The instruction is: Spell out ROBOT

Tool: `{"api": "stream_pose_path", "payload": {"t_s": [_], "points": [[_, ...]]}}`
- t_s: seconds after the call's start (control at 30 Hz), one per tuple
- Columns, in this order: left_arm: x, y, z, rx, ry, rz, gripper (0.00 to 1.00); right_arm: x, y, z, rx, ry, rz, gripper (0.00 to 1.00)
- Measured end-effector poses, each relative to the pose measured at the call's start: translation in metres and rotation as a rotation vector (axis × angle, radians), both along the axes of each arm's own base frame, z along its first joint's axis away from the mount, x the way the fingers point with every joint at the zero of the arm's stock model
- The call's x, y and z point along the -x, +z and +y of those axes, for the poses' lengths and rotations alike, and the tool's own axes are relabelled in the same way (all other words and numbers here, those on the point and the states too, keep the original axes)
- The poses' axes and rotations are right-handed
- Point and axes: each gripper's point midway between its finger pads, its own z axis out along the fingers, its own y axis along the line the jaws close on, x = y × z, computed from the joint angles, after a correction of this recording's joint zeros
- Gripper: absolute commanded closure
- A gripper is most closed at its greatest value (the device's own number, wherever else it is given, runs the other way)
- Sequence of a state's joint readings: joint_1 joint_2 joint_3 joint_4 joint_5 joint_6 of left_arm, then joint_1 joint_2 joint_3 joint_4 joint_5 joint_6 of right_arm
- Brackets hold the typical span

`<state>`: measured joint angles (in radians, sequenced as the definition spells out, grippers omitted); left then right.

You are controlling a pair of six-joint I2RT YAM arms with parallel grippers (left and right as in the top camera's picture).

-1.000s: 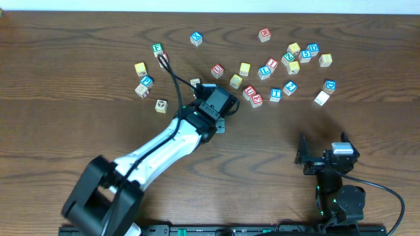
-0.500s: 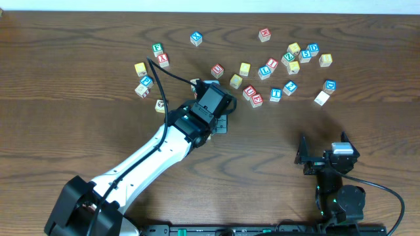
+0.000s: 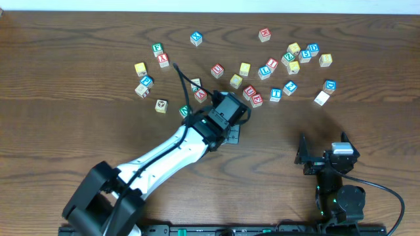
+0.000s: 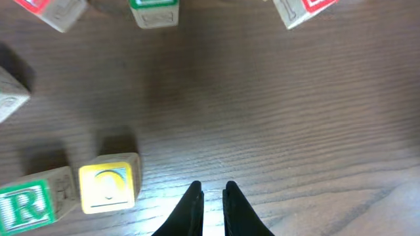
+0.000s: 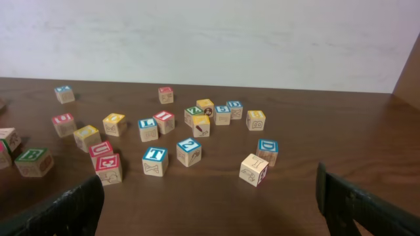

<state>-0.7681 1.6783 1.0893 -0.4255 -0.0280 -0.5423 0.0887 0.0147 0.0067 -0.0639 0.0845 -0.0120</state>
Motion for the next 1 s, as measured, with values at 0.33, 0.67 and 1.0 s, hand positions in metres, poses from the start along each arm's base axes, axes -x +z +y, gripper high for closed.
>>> {"api": "stream_pose_path", "payload": {"t_s": [0.33,0.67,1.0], "points": [[0.004,-0.037,0.003,-0.066,-0.003,0.068,0.88,0.000,0.000,0.000,0.000,0.000,0.000,0.01],[-0.004,-0.043,0.015,-0.133,0.039,0.031,0.88,0.000,0.000,0.000,0.000,0.000,0.000,0.01],[-0.009,-0.042,0.020,-0.144,0.098,0.011,0.88,0.000,0.000,0.000,0.000,0.000,0.000,0.01]]}}
